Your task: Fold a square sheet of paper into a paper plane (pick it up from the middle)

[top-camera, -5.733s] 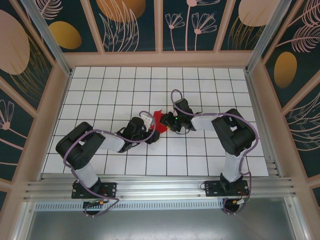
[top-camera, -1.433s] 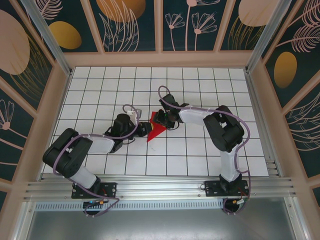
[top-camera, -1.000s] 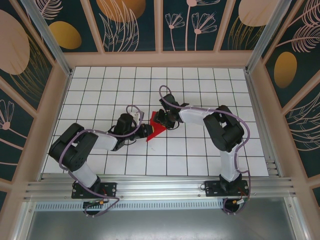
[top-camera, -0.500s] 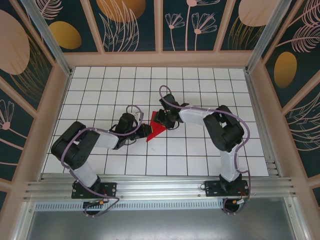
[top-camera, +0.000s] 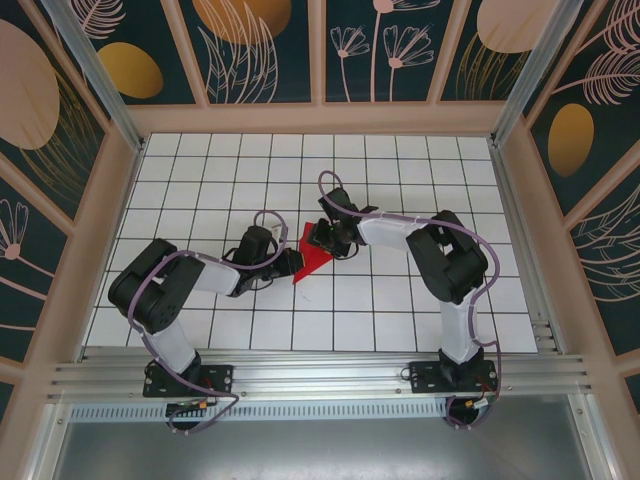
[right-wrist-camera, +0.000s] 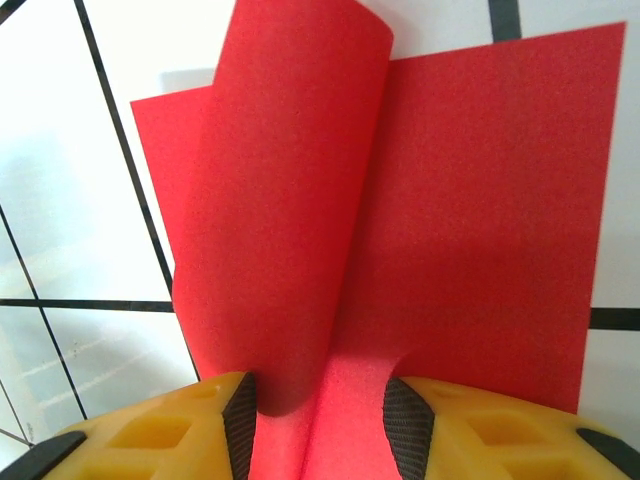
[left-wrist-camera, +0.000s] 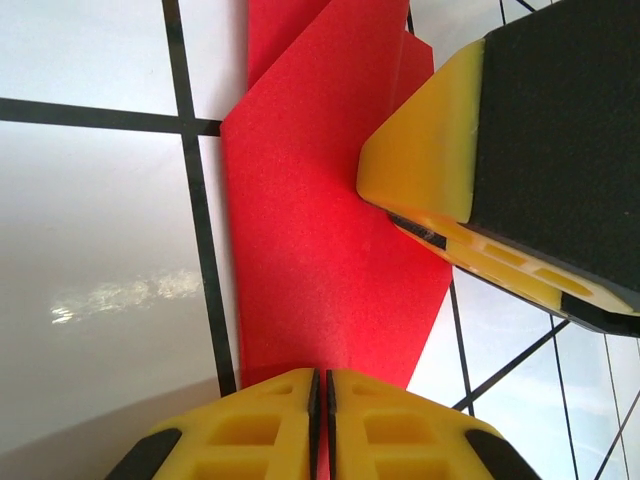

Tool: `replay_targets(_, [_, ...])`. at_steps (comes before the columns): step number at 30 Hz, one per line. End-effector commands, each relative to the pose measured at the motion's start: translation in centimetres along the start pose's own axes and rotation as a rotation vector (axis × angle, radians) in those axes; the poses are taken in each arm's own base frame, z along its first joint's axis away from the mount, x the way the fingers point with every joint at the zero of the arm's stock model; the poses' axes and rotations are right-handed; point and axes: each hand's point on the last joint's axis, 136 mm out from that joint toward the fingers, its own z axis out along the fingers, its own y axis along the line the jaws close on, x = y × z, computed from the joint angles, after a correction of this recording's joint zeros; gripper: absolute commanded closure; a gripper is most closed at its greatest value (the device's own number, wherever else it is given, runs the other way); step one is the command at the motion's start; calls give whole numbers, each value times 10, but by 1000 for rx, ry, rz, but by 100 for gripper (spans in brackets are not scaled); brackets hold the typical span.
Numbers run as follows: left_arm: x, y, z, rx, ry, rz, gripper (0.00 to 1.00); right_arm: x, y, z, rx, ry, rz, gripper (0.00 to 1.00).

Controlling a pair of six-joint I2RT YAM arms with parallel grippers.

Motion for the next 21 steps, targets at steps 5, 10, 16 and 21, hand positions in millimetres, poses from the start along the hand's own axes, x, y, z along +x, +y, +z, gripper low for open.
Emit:
replay_targets(5, [3,11,4,-38,20,-5,87,36,-112,36,362,98,59,58])
replay_targets(10, [4,12,4,-42,24,-9,87,37,-115,37,371,100,61,62])
replay_targets(16, [5,13,5,-46,25,-10,87,38,-117,38,371,106,61,65])
replay_targets(21, [6,15,5,-54,28,-17,87,38,-117,39,371,106,59,66])
